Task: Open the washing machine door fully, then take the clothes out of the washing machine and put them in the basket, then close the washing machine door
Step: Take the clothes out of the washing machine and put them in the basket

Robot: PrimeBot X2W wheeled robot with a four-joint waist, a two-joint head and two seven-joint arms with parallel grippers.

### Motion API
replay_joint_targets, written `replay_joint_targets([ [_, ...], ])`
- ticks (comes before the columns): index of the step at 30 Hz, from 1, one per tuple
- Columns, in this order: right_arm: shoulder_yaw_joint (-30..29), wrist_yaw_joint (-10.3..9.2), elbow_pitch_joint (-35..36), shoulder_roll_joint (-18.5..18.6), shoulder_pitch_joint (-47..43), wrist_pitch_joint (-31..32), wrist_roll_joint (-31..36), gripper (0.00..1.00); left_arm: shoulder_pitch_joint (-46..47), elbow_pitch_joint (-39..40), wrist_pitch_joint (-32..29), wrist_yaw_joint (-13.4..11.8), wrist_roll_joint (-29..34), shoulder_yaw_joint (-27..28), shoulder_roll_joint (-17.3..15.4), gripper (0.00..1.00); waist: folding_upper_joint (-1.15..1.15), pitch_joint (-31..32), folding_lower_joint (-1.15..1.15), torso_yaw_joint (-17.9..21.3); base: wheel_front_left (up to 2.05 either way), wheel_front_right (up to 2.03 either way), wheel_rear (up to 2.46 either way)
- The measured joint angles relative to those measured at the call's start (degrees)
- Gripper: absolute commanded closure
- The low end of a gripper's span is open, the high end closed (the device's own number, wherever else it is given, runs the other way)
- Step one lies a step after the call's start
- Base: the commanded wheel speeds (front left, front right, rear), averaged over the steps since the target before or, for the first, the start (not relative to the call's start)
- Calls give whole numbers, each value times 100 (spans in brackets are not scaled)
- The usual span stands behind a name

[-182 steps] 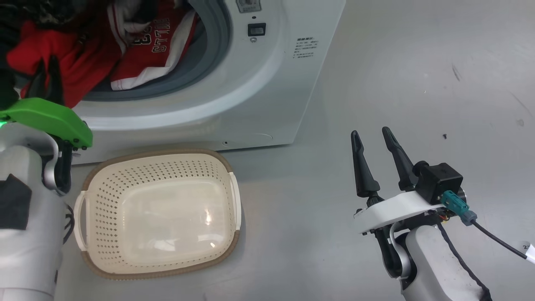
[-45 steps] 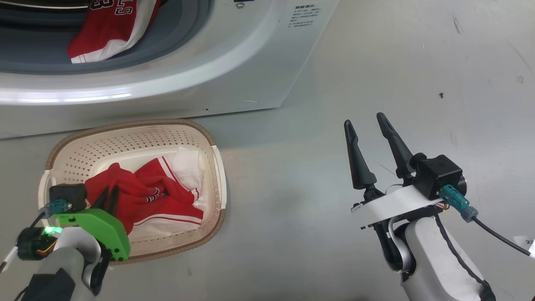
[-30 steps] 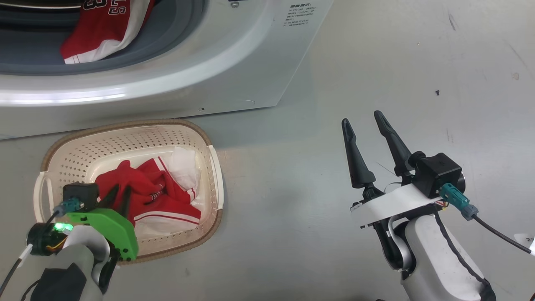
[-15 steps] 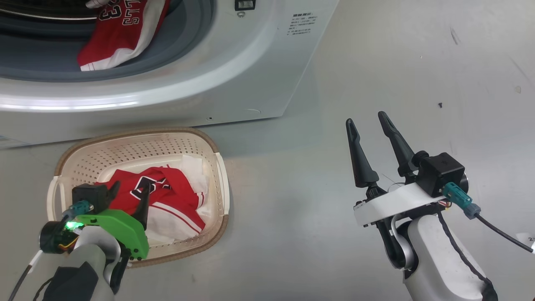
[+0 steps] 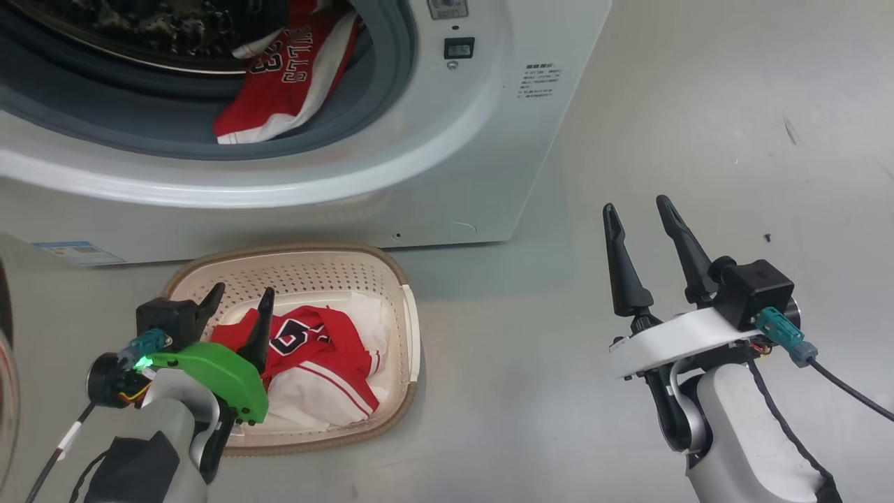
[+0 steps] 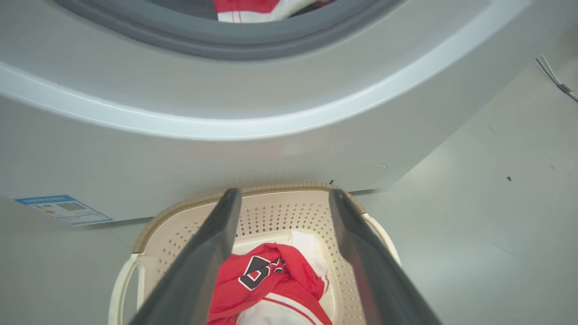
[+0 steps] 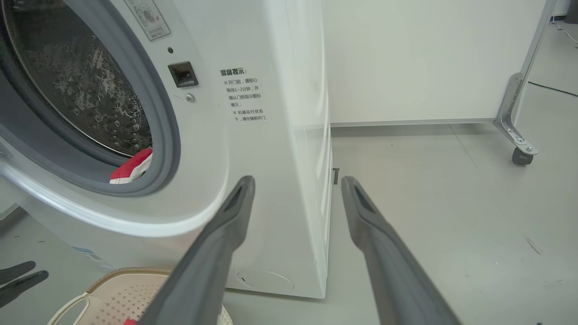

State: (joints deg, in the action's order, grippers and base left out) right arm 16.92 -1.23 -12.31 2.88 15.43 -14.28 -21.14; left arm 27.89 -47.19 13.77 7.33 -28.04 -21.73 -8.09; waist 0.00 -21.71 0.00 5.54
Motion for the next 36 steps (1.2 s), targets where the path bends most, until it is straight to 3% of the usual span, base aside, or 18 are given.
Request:
replay_joint_targets([
  [14, -179, 116, -155, -1, -450, 0, 0, 0, -433, 509, 49, 0, -136, -32, 0, 0, 0, 792, 0, -454, 0, 0, 0],
  [36, -213, 269, -126, -4, -899, 0, 0, 0, -1316, 2158, 51, -7, 160, 692, -2, 0, 0, 1531, 0, -676, 0, 0, 0],
])
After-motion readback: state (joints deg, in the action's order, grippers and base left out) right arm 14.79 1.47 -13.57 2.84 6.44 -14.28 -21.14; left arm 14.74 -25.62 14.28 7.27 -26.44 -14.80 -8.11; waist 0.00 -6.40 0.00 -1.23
